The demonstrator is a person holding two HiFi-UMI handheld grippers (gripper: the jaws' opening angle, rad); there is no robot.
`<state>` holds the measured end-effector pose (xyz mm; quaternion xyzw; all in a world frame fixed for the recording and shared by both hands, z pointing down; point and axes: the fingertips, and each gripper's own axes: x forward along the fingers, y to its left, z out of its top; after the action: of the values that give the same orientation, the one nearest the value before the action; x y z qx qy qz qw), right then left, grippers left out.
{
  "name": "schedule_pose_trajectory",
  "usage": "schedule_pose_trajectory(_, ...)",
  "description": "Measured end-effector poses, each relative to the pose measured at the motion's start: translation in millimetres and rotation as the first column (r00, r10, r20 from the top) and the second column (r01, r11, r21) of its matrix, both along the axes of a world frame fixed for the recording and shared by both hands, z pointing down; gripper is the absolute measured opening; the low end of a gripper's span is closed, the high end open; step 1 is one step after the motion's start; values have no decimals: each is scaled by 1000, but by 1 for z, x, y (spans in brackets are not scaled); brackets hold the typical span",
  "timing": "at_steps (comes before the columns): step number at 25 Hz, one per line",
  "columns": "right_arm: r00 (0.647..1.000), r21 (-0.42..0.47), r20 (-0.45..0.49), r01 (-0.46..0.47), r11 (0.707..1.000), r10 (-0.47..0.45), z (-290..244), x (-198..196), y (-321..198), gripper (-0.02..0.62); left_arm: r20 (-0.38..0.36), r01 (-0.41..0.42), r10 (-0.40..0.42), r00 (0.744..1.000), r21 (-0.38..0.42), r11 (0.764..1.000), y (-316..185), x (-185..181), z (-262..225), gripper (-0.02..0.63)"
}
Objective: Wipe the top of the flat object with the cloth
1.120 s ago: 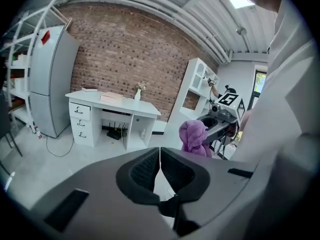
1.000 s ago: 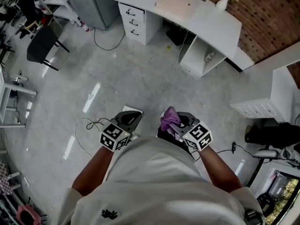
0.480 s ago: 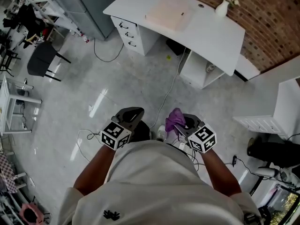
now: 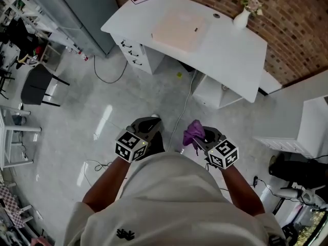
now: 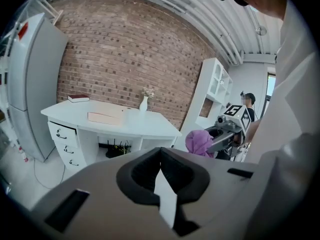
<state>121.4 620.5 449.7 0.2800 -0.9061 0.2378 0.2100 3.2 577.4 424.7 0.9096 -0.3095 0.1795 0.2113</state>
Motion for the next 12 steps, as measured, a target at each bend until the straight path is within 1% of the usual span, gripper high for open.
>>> schedule_pose_trajectory(2,1000,0,-13,-17,1000,17,-4,-9,-38,118,13,-14,14,1000,2,1000,-44,-9,-1,25)
schedule_pose_trajectory(7,997,50,-75,1,999,3,-17,-48,-137,118,40,-50,49,998,31,998,-150,-47,-5,25)
schedule_pose_trajectory(9,998,48,-65,-9,999,12,-18,-66,-175,117,39,-68,66,997,37,997,-187,-63,-6,25)
schedule_pose_trajectory(12,998,59,-65,-11,998,15,-17,-92,-223,118,52,-99,96,994,67,993,-232,-83,-4,25)
